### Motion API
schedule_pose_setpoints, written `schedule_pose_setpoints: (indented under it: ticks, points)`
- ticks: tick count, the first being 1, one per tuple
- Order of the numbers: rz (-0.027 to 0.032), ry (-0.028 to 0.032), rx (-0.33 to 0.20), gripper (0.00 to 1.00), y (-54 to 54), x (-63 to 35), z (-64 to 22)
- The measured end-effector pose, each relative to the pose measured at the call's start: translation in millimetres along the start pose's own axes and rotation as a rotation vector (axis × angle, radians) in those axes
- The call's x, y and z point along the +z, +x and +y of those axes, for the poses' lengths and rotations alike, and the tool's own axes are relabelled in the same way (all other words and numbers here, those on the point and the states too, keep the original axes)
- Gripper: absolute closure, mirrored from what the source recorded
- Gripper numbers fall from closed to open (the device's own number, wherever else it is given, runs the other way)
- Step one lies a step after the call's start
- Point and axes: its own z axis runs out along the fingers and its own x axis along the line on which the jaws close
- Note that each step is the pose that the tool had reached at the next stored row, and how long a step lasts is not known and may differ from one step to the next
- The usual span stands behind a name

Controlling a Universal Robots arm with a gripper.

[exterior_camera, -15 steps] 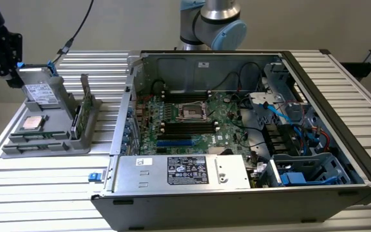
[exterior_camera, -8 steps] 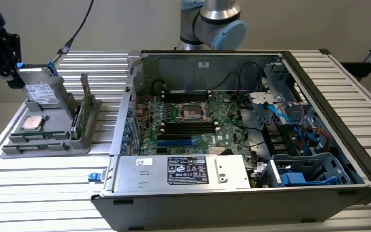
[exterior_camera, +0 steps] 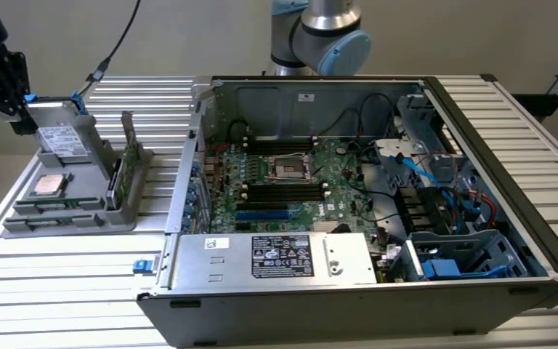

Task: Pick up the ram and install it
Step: 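Pick up the ram and move it above insertion slot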

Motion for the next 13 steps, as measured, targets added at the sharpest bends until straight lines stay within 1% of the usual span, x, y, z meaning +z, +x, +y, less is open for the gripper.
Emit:
schedule_pose_setpoints:
  ticks: [3, 4, 5, 7, 8, 9, 10, 13]
  points:
    - [0.0001, 0.0, 0.0, 0.89, 0.0, 0.0, 0.1]
    - [0.0, 0.0, 0.0, 0.82, 0.0, 0.0, 0.1]
    - [0.0, 0.0, 0.0, 0.82, 0.0, 0.0, 0.1]
    - [0.0001, -0.0001, 0.0, 0.7, -0.1, 0.0, 1.1]
    - [0.0001, -0.0002, 0.0, 0.7, -0.3, 0.1, 2.3]
    - [0.0, 0.0001, 0.0, 0.7, -0.6, 0.7, 4.7]
    - [0.0001, 0.0002, 0.0, 0.64, -1.0, 1.9, 8.6]
    - [0.0001, 0.0002, 0.0, 0.64, -1.3, 7.4, 19.8]
